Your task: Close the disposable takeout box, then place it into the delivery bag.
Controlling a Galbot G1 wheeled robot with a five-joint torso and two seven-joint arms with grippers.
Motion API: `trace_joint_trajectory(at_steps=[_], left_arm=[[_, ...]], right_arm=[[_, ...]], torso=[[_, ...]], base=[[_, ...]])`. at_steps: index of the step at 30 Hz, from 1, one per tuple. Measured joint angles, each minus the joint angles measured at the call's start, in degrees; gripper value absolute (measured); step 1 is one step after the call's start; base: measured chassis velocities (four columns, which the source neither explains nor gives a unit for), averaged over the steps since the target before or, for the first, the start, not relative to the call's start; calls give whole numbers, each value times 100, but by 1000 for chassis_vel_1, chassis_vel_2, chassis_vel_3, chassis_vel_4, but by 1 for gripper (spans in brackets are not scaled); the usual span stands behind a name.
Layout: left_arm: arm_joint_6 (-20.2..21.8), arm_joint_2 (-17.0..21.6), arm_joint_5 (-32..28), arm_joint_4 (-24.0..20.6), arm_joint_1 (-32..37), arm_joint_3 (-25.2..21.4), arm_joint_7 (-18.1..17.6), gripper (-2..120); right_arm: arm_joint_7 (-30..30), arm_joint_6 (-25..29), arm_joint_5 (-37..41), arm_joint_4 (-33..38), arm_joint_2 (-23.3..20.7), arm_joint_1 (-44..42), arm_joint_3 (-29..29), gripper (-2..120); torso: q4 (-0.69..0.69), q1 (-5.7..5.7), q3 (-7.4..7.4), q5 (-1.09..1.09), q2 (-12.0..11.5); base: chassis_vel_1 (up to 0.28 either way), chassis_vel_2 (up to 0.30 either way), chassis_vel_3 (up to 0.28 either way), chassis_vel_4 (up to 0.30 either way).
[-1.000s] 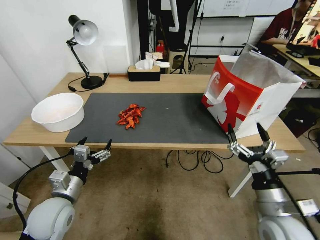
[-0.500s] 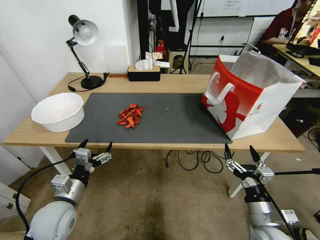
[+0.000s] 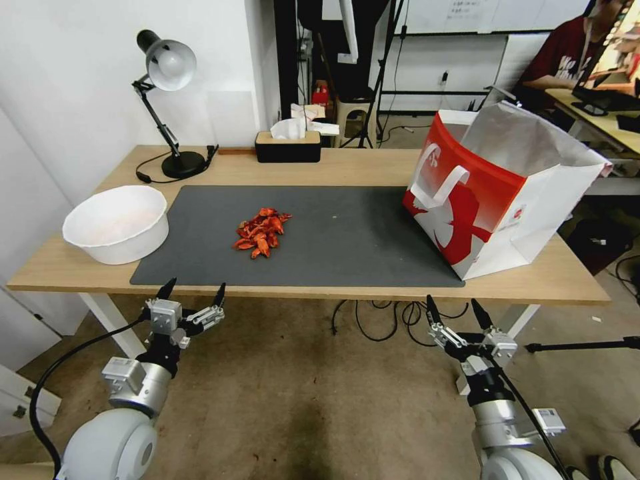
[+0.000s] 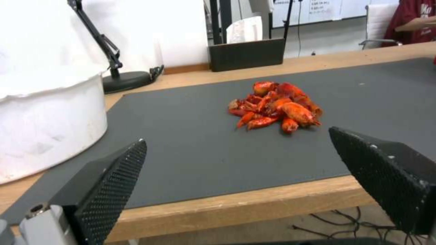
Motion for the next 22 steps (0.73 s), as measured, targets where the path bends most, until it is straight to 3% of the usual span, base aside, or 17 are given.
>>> trace_joint_trajectory(at_steps=[22], left_arm=[[-37,-56,159,122,-34,23,39,100]], right_arm=[[48,45,-89,-22,-28,93,46,100]], torso=[[0,0,0,0,0]], base=[[0,0,0,0]])
